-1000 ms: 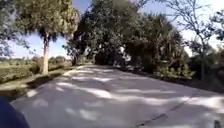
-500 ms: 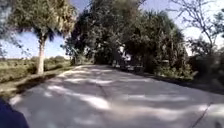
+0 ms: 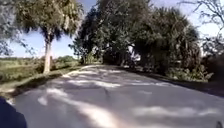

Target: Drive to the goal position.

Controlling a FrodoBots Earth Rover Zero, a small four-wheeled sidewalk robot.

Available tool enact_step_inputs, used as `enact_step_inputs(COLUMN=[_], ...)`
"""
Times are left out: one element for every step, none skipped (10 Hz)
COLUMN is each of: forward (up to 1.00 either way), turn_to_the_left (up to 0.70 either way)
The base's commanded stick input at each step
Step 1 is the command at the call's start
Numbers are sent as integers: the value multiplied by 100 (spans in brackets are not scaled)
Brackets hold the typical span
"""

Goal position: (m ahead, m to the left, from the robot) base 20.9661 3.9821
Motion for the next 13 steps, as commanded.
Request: enact_step_inputs(forward=[70,70,70,70,70,70,70,70,70,70,70,70,70], turn_to_the_left=[0,0,0,0,0,0,0,0,0,0,0,0,0])
